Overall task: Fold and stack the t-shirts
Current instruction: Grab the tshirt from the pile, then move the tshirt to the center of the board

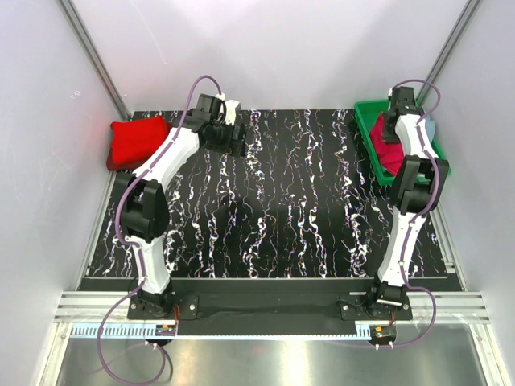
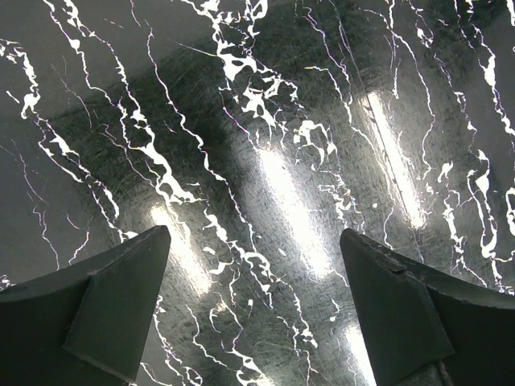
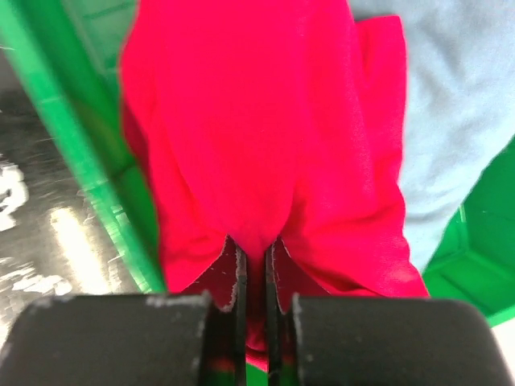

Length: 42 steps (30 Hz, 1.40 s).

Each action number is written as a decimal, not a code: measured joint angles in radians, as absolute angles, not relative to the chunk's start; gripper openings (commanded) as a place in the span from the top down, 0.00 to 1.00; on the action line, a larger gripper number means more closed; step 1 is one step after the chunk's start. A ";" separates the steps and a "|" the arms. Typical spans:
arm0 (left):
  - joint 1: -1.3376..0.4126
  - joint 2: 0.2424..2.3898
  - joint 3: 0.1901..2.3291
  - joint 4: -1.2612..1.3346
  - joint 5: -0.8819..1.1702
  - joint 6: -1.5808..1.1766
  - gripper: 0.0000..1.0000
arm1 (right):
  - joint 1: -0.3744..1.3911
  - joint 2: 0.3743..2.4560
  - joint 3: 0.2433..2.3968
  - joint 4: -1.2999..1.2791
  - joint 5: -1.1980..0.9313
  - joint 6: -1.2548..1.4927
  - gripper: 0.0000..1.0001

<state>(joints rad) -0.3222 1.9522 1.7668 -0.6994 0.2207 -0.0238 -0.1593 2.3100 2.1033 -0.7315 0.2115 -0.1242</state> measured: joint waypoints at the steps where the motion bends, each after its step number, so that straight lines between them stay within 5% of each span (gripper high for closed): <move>1: -0.322 1.952 1.766 -0.699 0.220 -0.023 0.07 | -0.159 2.300 2.103 -0.736 0.196 -0.117 1.00; 8: -0.292 1.952 1.756 -0.698 0.270 -0.029 0.01 | -0.106 2.106 2.108 -0.809 -0.004 -0.094 1.00; 15: -0.095 1.943 1.724 -0.681 0.378 -0.144 0.01 | 0.189 1.774 1.998 -0.810 -0.327 -0.066 1.00; 22: 0.008 1.821 1.707 -0.698 0.297 -0.159 0.01 | 0.373 1.729 1.982 -0.826 -0.552 0.010 0.95; 23: 0.001 1.792 1.706 -0.701 0.282 -0.150 0.01 | 0.364 1.722 1.955 -0.815 -0.549 0.019 0.50; 24: -0.008 1.765 1.705 -0.703 0.274 -0.136 0.01 | 0.349 1.715 1.919 -0.805 -0.548 0.037 0.27; 26: -0.025 1.717 1.699 -0.708 0.259 -0.107 0.01 | 0.298 1.710 1.835 -0.783 -0.556 0.060 0.01; 35: -0.059 1.650 1.596 -0.780 0.361 -0.050 0.01 | 0.150 1.834 1.700 -0.787 -0.556 0.035 0.01; 42: -0.044 1.708 1.507 -0.776 0.366 -0.015 0.01 | 0.469 1.717 1.561 -0.778 -0.427 -0.276 0.12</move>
